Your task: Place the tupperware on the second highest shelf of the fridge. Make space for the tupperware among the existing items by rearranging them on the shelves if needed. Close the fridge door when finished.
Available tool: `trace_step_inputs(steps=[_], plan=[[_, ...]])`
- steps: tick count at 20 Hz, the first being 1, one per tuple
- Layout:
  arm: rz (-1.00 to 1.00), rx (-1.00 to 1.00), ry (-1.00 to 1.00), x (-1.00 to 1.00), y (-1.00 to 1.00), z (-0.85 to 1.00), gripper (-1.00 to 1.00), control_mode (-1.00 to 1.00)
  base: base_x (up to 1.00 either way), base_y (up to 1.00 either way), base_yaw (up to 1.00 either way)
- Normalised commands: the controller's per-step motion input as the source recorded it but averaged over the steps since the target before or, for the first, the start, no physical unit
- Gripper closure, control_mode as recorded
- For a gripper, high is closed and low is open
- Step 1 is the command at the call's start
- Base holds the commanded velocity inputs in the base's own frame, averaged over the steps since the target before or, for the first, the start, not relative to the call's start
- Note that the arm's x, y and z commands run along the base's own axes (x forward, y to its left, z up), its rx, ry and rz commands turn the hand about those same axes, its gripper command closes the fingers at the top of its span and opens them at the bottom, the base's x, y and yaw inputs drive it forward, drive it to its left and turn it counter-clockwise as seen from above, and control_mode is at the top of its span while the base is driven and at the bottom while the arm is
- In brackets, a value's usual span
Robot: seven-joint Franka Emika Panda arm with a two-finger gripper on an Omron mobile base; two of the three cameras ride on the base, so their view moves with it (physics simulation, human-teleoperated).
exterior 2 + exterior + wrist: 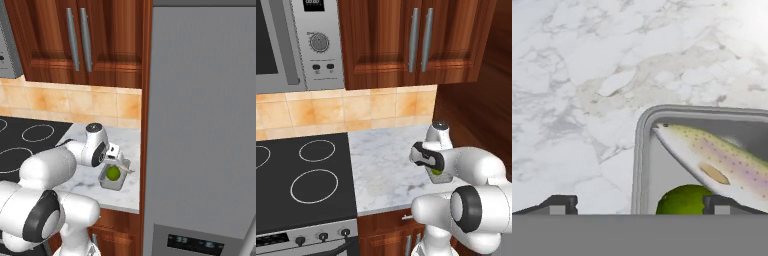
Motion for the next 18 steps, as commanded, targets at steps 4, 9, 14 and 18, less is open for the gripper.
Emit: trace_step_inputs(steps=[4,9,14,18], plan=[[0.01,-0.04,0.00,0.17,0.00,-0.09,-1.00,-1.00,0.00,0.00,0.00],[0.06,-0.05,-0.07,0.00,0.08,-0.08,-1.00,-1.00,0.00,0.00,0.00],[0.08,-0.01,-0.16,-0.04,0.15,-0.17,-1.00,-1.00,0.00,0.00,0.00],[0.06,-0.03,-0.04,-0.01,0.07,-0.41,-1.00,-1.00,0.00,0.00,0.00]])
